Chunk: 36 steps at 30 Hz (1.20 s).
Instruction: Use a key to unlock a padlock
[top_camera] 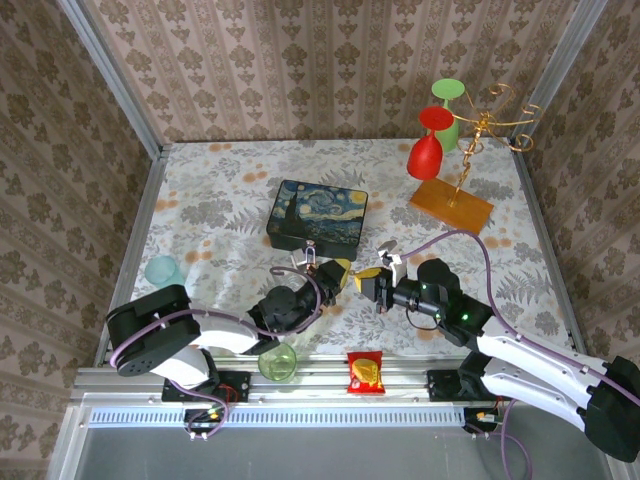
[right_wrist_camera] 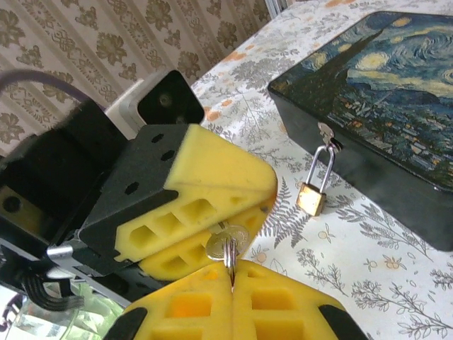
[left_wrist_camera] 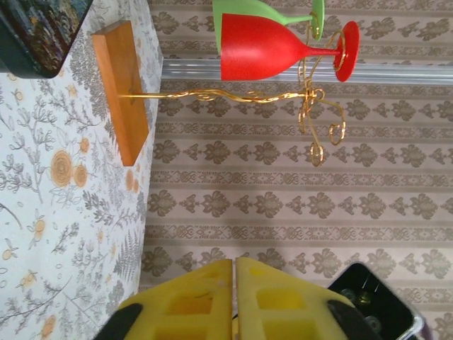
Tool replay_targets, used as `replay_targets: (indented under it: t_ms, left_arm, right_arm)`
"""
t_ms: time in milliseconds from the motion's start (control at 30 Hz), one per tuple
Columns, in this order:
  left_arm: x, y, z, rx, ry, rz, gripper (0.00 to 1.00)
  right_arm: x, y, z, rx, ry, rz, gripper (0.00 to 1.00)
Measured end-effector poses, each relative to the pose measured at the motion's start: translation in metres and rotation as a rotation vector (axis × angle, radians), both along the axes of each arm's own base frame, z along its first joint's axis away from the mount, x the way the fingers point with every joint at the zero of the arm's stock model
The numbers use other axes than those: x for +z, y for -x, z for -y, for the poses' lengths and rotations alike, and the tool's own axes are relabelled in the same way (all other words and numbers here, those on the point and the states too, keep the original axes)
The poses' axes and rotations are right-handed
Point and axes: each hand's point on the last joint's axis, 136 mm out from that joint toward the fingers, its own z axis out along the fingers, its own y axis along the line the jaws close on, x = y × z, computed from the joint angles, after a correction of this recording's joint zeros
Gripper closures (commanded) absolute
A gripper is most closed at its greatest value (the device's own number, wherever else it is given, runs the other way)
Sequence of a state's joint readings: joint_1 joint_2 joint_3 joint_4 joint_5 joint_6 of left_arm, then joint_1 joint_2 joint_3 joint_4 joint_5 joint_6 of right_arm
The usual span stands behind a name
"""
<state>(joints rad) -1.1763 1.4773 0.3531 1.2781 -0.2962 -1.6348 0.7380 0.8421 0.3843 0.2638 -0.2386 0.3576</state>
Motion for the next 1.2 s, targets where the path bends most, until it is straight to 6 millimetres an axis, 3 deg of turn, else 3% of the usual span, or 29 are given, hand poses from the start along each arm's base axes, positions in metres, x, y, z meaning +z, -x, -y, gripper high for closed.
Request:
replay_targets:
  t_ms: [133, 167, 200, 233, 300, 367, 500, 600, 667, 733, 1000, 1200]
  left_arm:
    - [0.0, 0.0, 0.0, 0.0, -0.01, 0.011, 1.0]
    - [0.0, 0.0, 0.0, 0.001, -0.013, 0.015, 1.0]
    - [0.0, 0.0, 0.0, -0.001, -0.017, 0.021, 1.0]
    - [0.0, 0.0, 0.0, -0.001, -0.025, 0.03, 1.0]
    - [-0.001, 0.0, 0.0, -0.001, -0.055, 0.057, 1.0]
    - [-0.001, -0.001, -0.001, -0.01, -0.094, 0.093, 1.0]
    - [0.023, -0.002, -0.001, -0.058, -0.178, 0.226, 1.0]
    - [0.056, 0.004, 0.002, -0.101, -0.2, 0.347, 1.0]
    - [0.076, 0.01, 0.001, -0.12, -0.202, 0.42, 1.0]
    - [0.087, 0.014, -0.002, -0.129, -0.195, 0.467, 1.0]
    - [0.076, 0.021, 0.006, -0.189, -0.228, 0.485, 1.0]
    - [0.073, 0.022, 0.011, -0.208, -0.226, 0.488, 1.0]
  right_arm:
    - [-0.001, 0.0, 0.0, 0.0, 0.005, 0.002, 0.95]
    - [-0.001, 0.0, 0.0, 0.0, 0.004, 0.001, 0.8]
    - [-0.001, 0.0, 0.0, 0.0, 0.005, 0.0, 0.55]
    - [-0.001, 0.0, 0.0, -0.001, 0.004, -0.002, 0.37]
    - [0.0, -0.002, 0.003, -0.003, -0.01, -0.014, 0.19]
    - [0.006, -0.007, 0.011, 0.003, -0.062, -0.042, 0.12]
    - [0.023, -0.019, 0.026, 0.037, -0.206, -0.11, 0.13]
    - [0.026, -0.011, 0.018, 0.139, -0.26, -0.177, 0.18]
    - [0.031, -0.004, 0.012, 0.204, -0.289, -0.206, 0.27]
    - [0.039, 0.002, 0.008, 0.25, -0.317, -0.21, 0.33]
    - [0.064, 0.015, -0.001, 0.348, -0.378, -0.168, 0.34]
    - [0.064, 0.016, -0.007, 0.366, -0.382, -0.181, 0.54]
